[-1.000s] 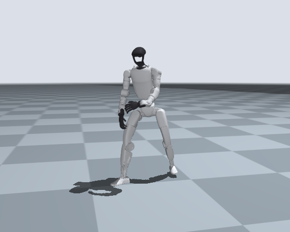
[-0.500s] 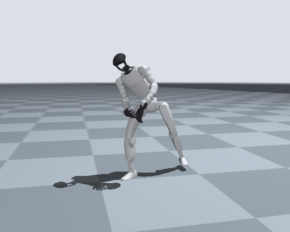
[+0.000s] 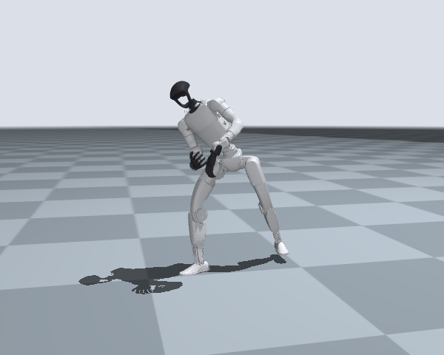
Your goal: Kungfu
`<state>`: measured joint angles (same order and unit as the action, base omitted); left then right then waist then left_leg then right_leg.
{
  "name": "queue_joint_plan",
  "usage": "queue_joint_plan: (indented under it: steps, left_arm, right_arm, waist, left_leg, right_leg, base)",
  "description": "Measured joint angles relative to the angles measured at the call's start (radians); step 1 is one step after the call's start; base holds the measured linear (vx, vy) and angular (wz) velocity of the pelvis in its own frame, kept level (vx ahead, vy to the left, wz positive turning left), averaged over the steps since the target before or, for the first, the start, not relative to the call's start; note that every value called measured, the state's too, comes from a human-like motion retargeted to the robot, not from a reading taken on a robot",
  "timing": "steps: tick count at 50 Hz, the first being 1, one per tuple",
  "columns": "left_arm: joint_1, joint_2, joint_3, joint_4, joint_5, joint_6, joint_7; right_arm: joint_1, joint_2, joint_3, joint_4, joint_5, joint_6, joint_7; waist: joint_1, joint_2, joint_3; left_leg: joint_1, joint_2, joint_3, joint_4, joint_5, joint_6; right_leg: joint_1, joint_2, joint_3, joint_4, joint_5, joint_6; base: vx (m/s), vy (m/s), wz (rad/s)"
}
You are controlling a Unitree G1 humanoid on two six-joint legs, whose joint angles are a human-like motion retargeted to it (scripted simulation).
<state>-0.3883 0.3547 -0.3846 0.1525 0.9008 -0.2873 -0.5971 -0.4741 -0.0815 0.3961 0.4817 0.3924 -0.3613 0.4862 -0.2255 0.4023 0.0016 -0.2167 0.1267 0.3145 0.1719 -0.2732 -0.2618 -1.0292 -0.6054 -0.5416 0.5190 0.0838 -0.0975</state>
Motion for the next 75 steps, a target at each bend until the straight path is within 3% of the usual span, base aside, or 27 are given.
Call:
queue_joint_plan:
  steps: [3,7,10,11,12,13,15,17,18,20,22,24,29,40,45,48,51,55,60,64,68,71,75]
  left_arm:
    - [-0.011,-0.096,0.018,0.125,-0.181,0.021,-0.045]
    - [-0.025,-0.209,0.029,0.217,-0.521,0.073,-0.068]
    - [-0.05,-0.252,0.043,0.235,-0.776,0.105,-0.086]
    - [-0.072,-0.255,0.051,0.23,-0.862,0.108,-0.088]
    - [-0.094,-0.256,0.061,0.224,-0.949,0.11,-0.087]
    - [-0.117,-0.253,0.074,0.216,-1.036,0.111,-0.081]
    - [-0.16,-0.266,0.118,0.204,-1.177,0.109,-0.042]
    - [-0.204,-0.299,0.166,0.2,-1.309,0.091,0.02]
    - [-0.223,-0.317,0.188,0.199,-1.375,0.08,0.06]
    - [-0.253,-0.35,0.224,0.198,-1.518,0.048,0.151]
    - [-0.272,-0.381,0.258,0.183,-1.659,0.006,0.2]
    - [-0.281,-0.399,0.278,0.166,-1.784,-0.003,0.201]
    - [-0.284,-0.417,0.274,0.144,-1.967,0.101,0.084]
    - [-0.271,-0.542,0.188,0.127,-2.2,0.238,-0.087]
    - [-0.26,-0.569,0.163,0.104,-2.231,0.215,-0.11]
    - [-0.245,-0.588,0.139,0.079,-2.261,0.174,-0.094]
    - [-0.231,-0.578,0.143,0.038,-2.284,0.175,-0.094]
    - [-0.216,-0.521,0.196,-0.022,-2.237,0.155,-0.103]
    - [-0.16,-0.371,0.282,-0.11,-2.082,0.076,-0.081]
    - [-0.105,-0.155,0.385,-0.189,-1.887,0.018,-0.047]
    - [-0.029,0.084,0.54,-0.234,-1.587,-0.069,0.096]
    - [0.047,0.264,0.699,-0.193,-1.33,-0.089,0.27]
    - [0.146,0.497,0.939,0.093,-0.841,-0.13,0.612]
  right_arm:
    - [-0.007,0.004,-0.04,0.142,-0.013,-0.035,0.017]
    - [-0.003,0.015,-0.099,0.33,-0.032,-0.038,0.072]
    - [0.012,0.015,-0.138,0.379,0.007,-0.042,0.111]
    - [0.02,0.006,-0.15,0.355,0.034,-0.065,0.111]
    - [0.03,-0.006,-0.161,0.323,0.065,-0.092,0.103]
    - [0.042,-0.023,-0.171,0.275,0.1,-0.126,0.077]
    - [0.057,-0.061,-0.207,0.167,0.151,-0.187,0.011]
    - [0.065,-0.094,-0.263,0.04,0.2,-0.21,-0.044]
    - [0.068,-0.1,-0.294,-0.024,0.229,-0.212,-0.068]
    - [0.072,-0.093,-0.348,-0.155,0.285,-0.219,-0.123]
    - [0.06,-0.106,-0.389,-0.269,0.324,-0.246,-0.183]
    - [0.046,-0.12,-0.422,-0.374,0.348,-0.275,-0.237]
    - [0.018,-0.153,-0.469,-0.599,0.378,-0.32,-0.341]
    - [0.066,-0.16,-0.423,-0.892,0.523,-0.351,-0.413]
    - [0.118,-0.164,-0.389,-0.978,0.573,-0.402,-0.459]
    - [0.141,-0.185,-0.407,-1.001,0.552,-0.423,-0.474]
    - [0.166,-0.195,-0.411,-1.019,0.512,-0.436,-0.492]
    - [0.163,-0.212,-0.376,-1.014,0.461,-0.459,-0.533]
    - [0.115,-0.254,-0.336,-0.987,0.356,-0.444,-0.54]
    - [-0.012,-0.309,-0.324,-0.921,0.2,-0.408,-0.592]
    - [-0.18,-0.405,-0.354,-0.772,0.096,-0.303,-0.592]
    - [-0.334,-0.495,-0.409,-0.539,-0.021,-0.253,-0.527]
    - [-0.591,-0.576,-0.43,-0.017,-0.367,-0.291,-0.513]
  waist:
    - [-0.032,-0.011,-0.019]
    - [-0.065,-0.042,-0.04]
    - [-0.064,-0.085,-0.039]
    - [-0.061,-0.109,-0.032]
    - [-0.055,-0.132,-0.026]
    - [-0.045,-0.152,-0.022]
    - [-0.032,-0.21,-0.019]
    - [-0.056,-0.266,-0.017]
    - [-0.075,-0.282,-0.02]
    - [-0.089,-0.282,-0.016]
    - [-0.093,-0.294,-0.017]
    - [-0.095,-0.305,-0.023]
    - [-0.106,-0.32,-0.039]
    - [-0.155,-0.309,-0.04]
    - [-0.188,-0.269,-0.032]
    - [-0.184,-0.221,-0.026]
    - [-0.112,-0.231,-0.037]
    - [-0.016,-0.255,-0.039]
    - [0.162,-0.316,-0.123]
    - [0.311,-0.349,-0.186]
    - [0.456,-0.452,-0.232]
    - [0.586,-0.536,-0.194]
    - [0.748,-0.595,-0.1]
  left_leg:
    - [0.041,-0.009,0.026,-0.008,0.106,0.0]
    - [0.105,-0.002,0.042,0.009,0.381,0.0]
    - [0.136,0.069,0.02,0.108,0.62,0.0]
    - [0.125,0.076,0.0,0.182,0.685,0.05]
    - [0.107,0.063,-0.053,0.252,0.737,0.078]
    - [0.076,0.011,-0.171,0.316,0.759,0.063]
    - [0.016,-0.177,-0.384,0.439,0.66,0.0]
    - [-0.056,-0.279,-0.371,0.546,0.531,0.0]
    - [-0.091,-0.27,-0.326,0.573,0.461,0.0]
    - [-0.157,-0.151,-0.246,0.619,0.299,0.006]
    - [-0.2,-0.078,-0.133,0.602,0.195,0.096]
    - [-0.236,-0.07,-0.12,0.55,0.135,0.122]
    - [-0.321,-0.053,-0.214,0.368,0.067,0.136]
    - [-0.368,0.14,-0.246,-0.048,0.122,0.255]
    - [-0.344,0.163,-0.202,0.051,0.1,0.28]
    - [-0.338,0.187,-0.171,0.119,0.222,0.194]
    - [-0.389,0.172,-0.171,0.278,0.217,0.132]
    - [-0.401,0.173,-0.089,0.416,0.106,0.134]
    - [-0.484,0.089,-0.114,0.488,0.048,0.139]
    - [-0.595,0.077,-0.196,0.497,0.071,0.135]
    - [-0.673,0.023,-0.267,0.47,0.115,0.138]
    - [-0.673,-0.017,-0.29,0.449,0.141,0.15]
    - [-0.644,-0.025,-0.318,0.43,0.166,0.147]
  right_leg:
    - [-0.024,0.008,0.014,0.068,-0.071,-0.029]
    - [-0.031,0.075,0.112,0.145,-0.201,-0.037]
    - [0.033,0.207,0.17,0.15,-0.29,-0.057]
    - [0.066,0.255,0.205,0.13,-0.302,-0.057]
    - [0.099,0.302,0.241,0.107,-0.309,-0.055]
    - [0.133,0.348,0.277,0.079,-0.307,-0.048]
    - [0.187,0.397,0.372,0.035,-0.299,-0.019]
    - [0.24,0.386,0.438,0.017,-0.308,0.019]
    - [0.27,0.386,0.441,0.001,-0.31,0.029]
    - [0.361,0.461,0.405,-0.07,-0.299,0.022]
    - [0.442,0.501,0.415,-0.126,-0.287,0.038]
    - [0.519,0.544,0.448,-0.172,-0.278,0.045]
    - [0.683,0.673,0.624,-0.245,-0.273,0.022]
    - [0.87,0.819,1.064,-0.19,-0.364,-0.032]
    - [0.89,0.793,1.162,-0.126,-0.428,0.017]
    - [0.881,0.751,1.114,-0.112,-0.459,0.104]
    - [0.841,0.632,1.025,-0.112,-0.463,0.231]
    - [0.828,0.463,0.747,-0.155,-0.405,0.348]
    - [0.839,0.276,0.317,-0.2,-0.326,0.359]
    - [0.875,0.319,0.144,-0.267,-0.276,0.359]
    - [0.897,0.353,0.064,-0.291,-0.258,0.359]
    - [0.946,0.367,0.026,-0.303,-0.262,0.359]
    - [1.026,0.399,-0.045,-0.336,-0.276,0.359]
  base:
    - [0.19,-0.44,-0.46]
    - [0.25,-0.64,-0.77]
    - [0.28,-0.9,-1.63]
    - [0.31,-0.75,-2.03]
    - [0.32,-0.57,-2.22]
    - [0.34,-0.48,-2.41]
    - [0.37,-0.3,-2.4]
    - [0.41,-0.18,-1.76]
    - [0.41,-0.35,-1.65]
    - [0.42,-0.49,-2.14]
    - [0.5,-0.25,-2.66]
    - [0.58,-0.13,-2.77]
    - [0.6,-0.1,-2.62]
    - [0.58,0.2,-2.45]
    - [0.56,0.57,-1.77]
    - [0.58,0.72,-1.37]
    - [0.57,0.75,-1.52]
    - [0.36,0.72,-0.76]
    - [0.3,0.46,0.19]
    - [0.09,0.16,1.43]
    - [0.07,-0.06,2.04]
    - [0.02,-0.24,1.78]
    - [-0.04,-0.33,1.04]
